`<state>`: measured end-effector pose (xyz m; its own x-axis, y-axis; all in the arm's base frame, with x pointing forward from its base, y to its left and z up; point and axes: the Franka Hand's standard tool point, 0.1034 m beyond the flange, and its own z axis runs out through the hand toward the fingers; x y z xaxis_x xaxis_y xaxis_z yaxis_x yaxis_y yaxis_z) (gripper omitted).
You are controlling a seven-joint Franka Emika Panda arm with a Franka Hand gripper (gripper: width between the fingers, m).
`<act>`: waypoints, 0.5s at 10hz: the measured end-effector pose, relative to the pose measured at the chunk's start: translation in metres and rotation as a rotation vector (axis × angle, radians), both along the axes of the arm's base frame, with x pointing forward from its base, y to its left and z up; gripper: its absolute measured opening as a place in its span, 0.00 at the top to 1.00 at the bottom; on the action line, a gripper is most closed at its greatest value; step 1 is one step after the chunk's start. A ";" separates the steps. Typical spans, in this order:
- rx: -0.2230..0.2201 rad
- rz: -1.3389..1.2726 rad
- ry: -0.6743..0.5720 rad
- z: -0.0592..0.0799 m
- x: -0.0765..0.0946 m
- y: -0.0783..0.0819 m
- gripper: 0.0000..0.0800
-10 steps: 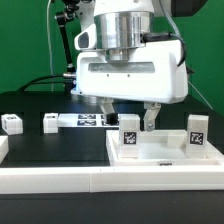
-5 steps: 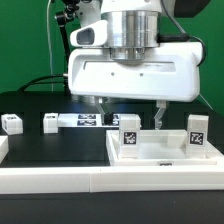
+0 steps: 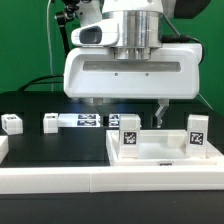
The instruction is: Assemble square table
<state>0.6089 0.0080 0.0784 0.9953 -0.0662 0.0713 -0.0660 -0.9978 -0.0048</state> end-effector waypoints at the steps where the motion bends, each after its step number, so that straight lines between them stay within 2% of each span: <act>1: -0.005 0.064 0.000 0.000 0.000 -0.002 0.19; 3: -0.003 0.046 0.000 0.000 0.000 -0.002 0.51; 4: -0.001 0.028 0.000 0.000 0.000 -0.002 0.51; 5: -0.002 0.028 0.000 0.000 0.000 -0.002 0.64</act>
Offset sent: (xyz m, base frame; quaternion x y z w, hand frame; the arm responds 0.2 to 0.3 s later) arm 0.0000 0.0000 0.0000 0.0000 0.0000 0.0650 0.9979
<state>0.6090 0.0059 0.0784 0.9967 -0.0377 0.0715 -0.0376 -0.9993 -0.0032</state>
